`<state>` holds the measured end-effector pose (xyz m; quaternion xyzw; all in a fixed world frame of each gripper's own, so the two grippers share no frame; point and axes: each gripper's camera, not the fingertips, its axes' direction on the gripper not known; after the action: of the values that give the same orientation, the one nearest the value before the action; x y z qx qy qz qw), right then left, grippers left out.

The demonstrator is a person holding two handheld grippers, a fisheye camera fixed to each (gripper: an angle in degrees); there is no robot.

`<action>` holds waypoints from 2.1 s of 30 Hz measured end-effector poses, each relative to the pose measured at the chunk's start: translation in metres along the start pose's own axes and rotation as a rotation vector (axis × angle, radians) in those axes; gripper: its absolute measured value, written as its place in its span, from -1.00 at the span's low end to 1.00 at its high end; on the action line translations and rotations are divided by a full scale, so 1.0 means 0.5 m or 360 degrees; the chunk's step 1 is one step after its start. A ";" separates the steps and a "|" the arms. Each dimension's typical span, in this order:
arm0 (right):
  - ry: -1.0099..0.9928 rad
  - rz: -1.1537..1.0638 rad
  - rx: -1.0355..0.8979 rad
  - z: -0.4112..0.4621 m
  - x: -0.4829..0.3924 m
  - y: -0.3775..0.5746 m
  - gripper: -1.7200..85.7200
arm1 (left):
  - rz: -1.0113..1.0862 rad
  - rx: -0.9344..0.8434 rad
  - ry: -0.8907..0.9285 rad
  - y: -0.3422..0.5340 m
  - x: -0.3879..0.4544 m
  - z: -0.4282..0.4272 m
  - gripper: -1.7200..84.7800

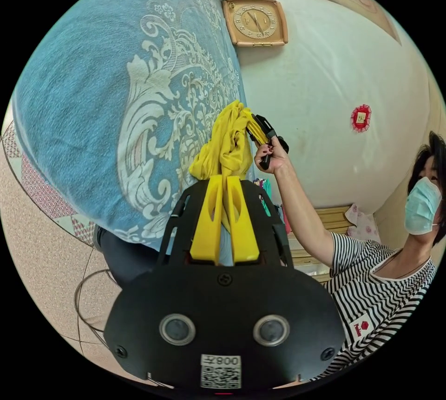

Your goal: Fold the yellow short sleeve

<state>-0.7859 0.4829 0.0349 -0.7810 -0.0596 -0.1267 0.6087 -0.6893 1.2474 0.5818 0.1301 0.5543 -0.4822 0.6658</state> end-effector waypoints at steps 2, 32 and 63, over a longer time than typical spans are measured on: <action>0.0032 -0.0015 -0.0014 0.013 -0.026 -0.004 -0.92 | -0.0015 0.0023 -0.0013 0.003 -0.016 -0.026 -0.93; 0.0491 -0.0611 -0.0200 0.129 -0.362 0.141 -0.95 | 0.0725 0.0071 -0.0569 0.099 0.270 -0.018 -0.96; 0.0906 -0.1176 -0.0305 0.228 -0.529 0.585 -0.96 | 0.0906 -0.0287 -0.1138 0.203 0.455 0.334 -0.95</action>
<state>-0.9535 0.5354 -0.3362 -0.6942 -0.1524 -0.5487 0.4402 -0.5252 1.0667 0.4073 0.0444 0.2721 -0.2447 0.9296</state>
